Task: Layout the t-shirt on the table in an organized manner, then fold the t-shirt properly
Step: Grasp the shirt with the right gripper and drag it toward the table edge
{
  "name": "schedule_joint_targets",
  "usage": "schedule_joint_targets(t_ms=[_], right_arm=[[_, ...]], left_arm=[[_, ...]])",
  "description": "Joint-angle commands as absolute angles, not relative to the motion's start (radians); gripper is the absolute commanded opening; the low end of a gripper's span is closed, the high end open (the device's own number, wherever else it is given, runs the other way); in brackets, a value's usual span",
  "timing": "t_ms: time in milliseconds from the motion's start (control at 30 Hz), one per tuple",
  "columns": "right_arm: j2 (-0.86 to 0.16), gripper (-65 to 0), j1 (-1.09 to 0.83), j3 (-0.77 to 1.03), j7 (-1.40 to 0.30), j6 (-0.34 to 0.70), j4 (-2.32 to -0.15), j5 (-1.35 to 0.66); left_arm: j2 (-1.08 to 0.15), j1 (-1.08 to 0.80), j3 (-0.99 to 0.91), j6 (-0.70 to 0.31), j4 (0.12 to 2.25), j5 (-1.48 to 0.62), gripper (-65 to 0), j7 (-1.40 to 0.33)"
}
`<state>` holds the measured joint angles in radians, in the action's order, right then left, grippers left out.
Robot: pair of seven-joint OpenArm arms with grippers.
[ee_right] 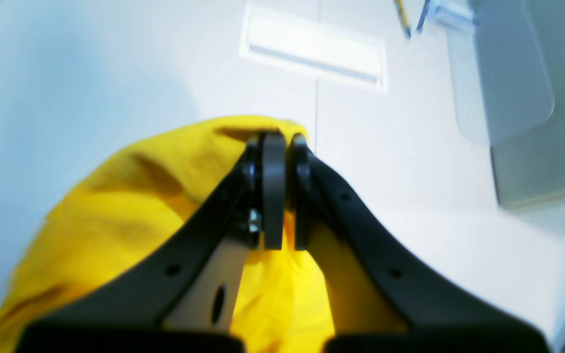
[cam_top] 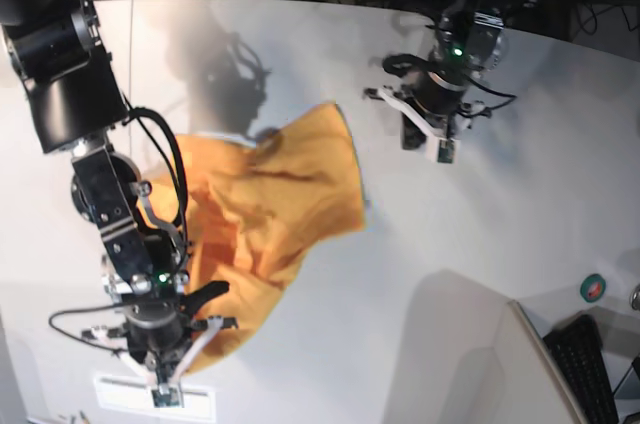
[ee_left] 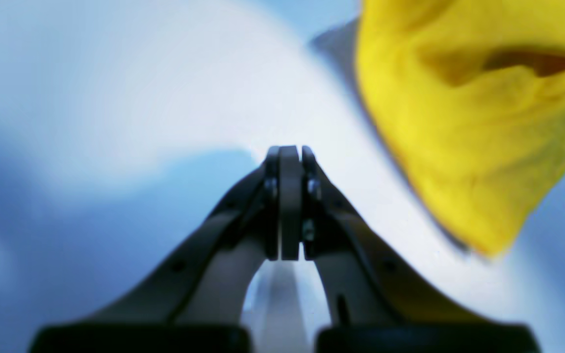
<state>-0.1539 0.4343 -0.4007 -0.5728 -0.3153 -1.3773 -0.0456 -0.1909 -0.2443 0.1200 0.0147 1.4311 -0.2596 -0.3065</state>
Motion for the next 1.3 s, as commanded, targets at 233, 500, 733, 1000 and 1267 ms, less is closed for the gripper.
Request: schedule_joint_targets(t_ms=[233,500,733,1000,1267], right_arm=[[-0.151,-65.0,0.479,-0.492,-0.538,-0.321,-1.449,-0.031],[-0.153,-65.0,0.395,-0.496,-0.538,-0.321,-1.537,-0.03],[-0.199,-65.0,0.39,-0.473,-0.539,-0.321,-1.561,-0.03],[-0.2,-65.0,0.521,-0.332,-0.536,-0.321,-1.248,-0.035],[-0.2,-22.4,0.467,-0.355,-0.739,-0.321,-1.372,-0.035]], left_arm=[[-0.193,-0.262,-0.042,0.01,1.627,-0.255,-65.0,-0.512],[-0.186,-0.262,-0.065,0.01,1.633,-0.255,-65.0,-0.526],[-0.186,-0.266,-0.079,0.01,1.639,-0.262,-65.0,-0.526],[-0.186,-0.292,-0.079,0.01,1.636,-0.262,-36.0,-0.524],[-0.188,-0.329,-0.117,0.005,1.644,-0.262,-29.8,-0.519]])
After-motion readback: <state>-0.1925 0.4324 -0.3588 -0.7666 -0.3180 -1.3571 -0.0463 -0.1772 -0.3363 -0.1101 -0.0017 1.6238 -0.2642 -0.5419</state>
